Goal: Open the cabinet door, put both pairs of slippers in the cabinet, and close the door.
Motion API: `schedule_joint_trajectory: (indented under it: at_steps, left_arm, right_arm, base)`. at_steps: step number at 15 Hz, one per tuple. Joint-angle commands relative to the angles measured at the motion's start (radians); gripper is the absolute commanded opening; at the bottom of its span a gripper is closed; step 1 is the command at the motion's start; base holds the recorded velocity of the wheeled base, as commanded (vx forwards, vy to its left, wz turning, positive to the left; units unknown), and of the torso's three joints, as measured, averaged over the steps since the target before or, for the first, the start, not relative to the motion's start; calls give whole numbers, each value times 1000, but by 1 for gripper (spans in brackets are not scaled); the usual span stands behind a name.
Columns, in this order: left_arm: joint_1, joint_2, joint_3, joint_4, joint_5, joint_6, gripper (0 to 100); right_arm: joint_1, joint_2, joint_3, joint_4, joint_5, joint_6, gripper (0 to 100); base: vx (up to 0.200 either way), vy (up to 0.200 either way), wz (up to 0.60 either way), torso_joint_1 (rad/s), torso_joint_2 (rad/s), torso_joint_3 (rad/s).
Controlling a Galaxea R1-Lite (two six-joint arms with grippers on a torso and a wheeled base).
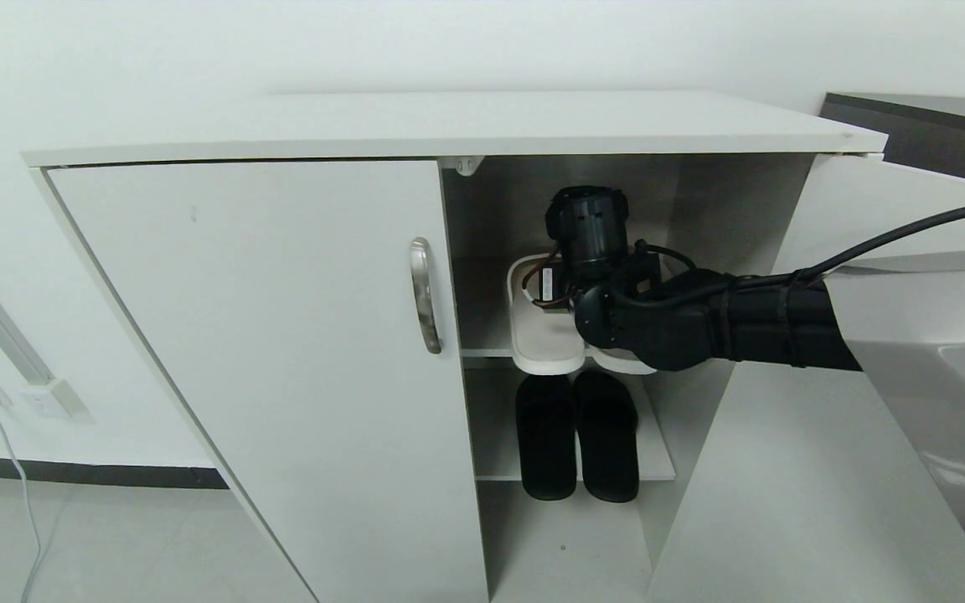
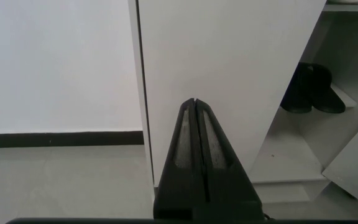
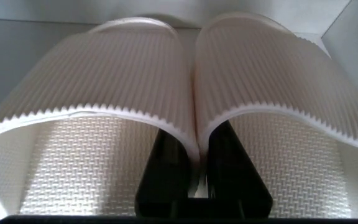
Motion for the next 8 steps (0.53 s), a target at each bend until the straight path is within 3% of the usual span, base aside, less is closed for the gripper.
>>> schedule_joint_trajectory:
  at_steps: [1,8]
  left_arm:
    - [0,1,0,0,0,0,0]
    - [0,1,0,0,2,0,0]
  right_arm:
    - [-1,2,1,-1,0,1,100]
    - [7,-36,58,2,8,0,100]
  base:
    - [0,0,0,0,0,0]
    - [0,0,0,0,0,0]
